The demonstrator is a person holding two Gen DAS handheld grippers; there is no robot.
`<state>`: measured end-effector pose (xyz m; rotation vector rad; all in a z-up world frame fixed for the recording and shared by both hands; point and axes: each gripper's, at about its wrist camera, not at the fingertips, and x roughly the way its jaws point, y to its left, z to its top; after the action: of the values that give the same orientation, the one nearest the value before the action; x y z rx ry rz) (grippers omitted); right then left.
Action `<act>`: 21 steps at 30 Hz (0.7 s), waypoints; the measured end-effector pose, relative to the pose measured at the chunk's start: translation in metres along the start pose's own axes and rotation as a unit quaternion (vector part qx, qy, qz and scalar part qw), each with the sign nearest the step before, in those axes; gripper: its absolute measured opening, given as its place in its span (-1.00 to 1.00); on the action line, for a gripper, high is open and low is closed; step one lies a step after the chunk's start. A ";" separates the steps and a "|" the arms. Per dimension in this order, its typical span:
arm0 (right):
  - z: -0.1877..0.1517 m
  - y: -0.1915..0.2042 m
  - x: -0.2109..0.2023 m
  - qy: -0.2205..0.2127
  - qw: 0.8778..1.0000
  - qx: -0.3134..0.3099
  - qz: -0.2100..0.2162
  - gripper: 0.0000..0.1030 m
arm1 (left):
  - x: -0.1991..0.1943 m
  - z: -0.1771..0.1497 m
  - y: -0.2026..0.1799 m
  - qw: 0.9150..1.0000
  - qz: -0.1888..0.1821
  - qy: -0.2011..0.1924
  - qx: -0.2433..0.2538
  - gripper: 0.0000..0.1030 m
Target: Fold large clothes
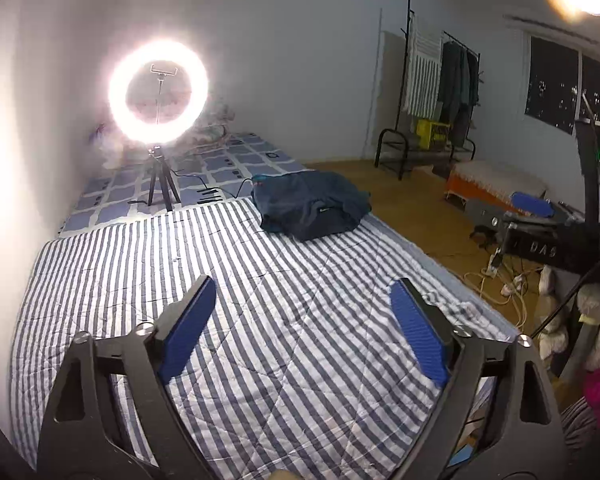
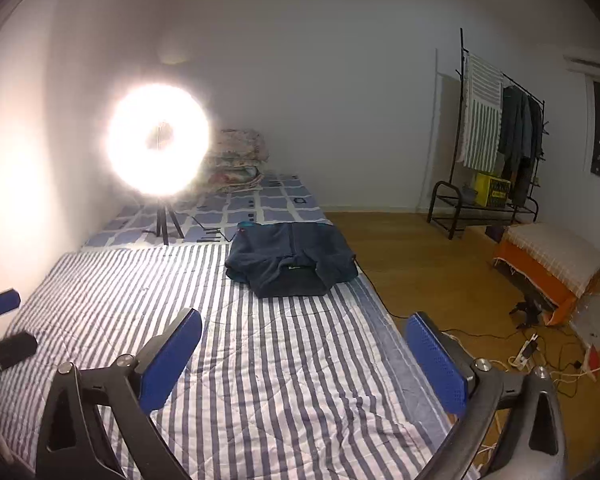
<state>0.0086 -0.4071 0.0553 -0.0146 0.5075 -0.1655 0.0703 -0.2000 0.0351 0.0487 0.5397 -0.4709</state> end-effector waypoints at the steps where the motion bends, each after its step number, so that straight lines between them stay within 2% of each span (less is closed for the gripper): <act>1: -0.001 0.000 0.000 0.001 1.000 0.002 0.003 0.99 | 0.001 -0.001 -0.001 1.000 0.005 0.000 0.002 0.85; 6: -0.006 0.002 0.005 0.004 1.000 -0.006 -0.005 0.99 | 0.002 -0.005 -0.004 1.000 0.010 -0.004 0.005 0.92; 21: -0.016 0.003 0.008 0.009 1.000 0.002 -0.008 0.99 | 0.010 -0.008 -0.001 1.000 0.020 0.006 0.012 0.93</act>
<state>0.0082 -0.4048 0.0378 -0.0136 0.5247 -0.1830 0.0739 -0.2042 0.0233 0.0860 0.5433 -0.4382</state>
